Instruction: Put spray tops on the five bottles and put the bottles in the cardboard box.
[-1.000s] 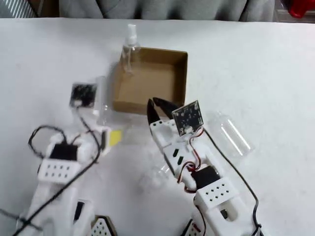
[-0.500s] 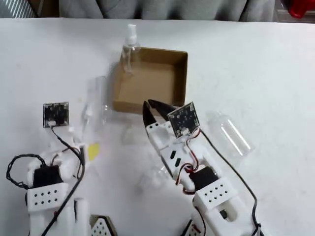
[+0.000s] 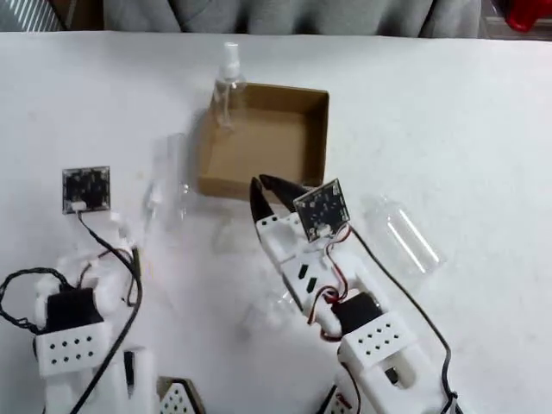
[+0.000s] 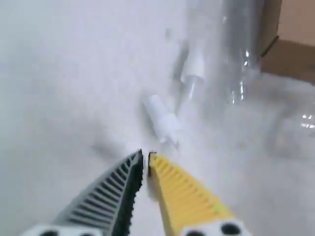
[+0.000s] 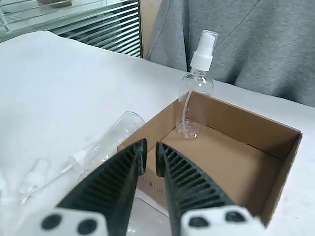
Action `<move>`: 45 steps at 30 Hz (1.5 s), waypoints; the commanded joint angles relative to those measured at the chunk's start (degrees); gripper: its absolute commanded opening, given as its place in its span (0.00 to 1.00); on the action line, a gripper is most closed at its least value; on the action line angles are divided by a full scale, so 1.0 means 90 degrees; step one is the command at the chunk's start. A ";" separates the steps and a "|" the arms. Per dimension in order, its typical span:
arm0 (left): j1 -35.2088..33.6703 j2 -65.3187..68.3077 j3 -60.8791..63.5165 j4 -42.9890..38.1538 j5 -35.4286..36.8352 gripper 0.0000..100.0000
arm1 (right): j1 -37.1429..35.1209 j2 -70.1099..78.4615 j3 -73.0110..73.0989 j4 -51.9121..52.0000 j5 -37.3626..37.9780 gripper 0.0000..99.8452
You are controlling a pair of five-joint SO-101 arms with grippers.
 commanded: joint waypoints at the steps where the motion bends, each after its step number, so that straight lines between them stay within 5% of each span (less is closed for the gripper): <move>1: -0.0044 -0.0083 -0.1201 0.0449 -0.0078 0.03 | -0.0034 -0.0034 -0.0059 0.0044 0.0078 0.01; 12: 0.0034 0.2799 -0.3145 0.0274 -0.0039 0.03 | -0.0034 -0.0034 -0.0059 0.0024 0.0078 0.01; 21: 0.1304 0.5348 -0.4317 -0.1719 0.0420 0.03 | -0.0034 -0.0034 -0.0068 0.0005 0.0088 0.01; 36: 0.1919 1.0115 -0.8850 -0.1661 0.0830 0.03 | -0.0034 -0.0034 -0.0068 0.0005 0.0088 0.01; 45: 0.1763 1.1668 -0.9924 -0.1573 0.0791 0.03 | -0.0034 -0.0034 -0.0068 0.0005 0.0088 0.01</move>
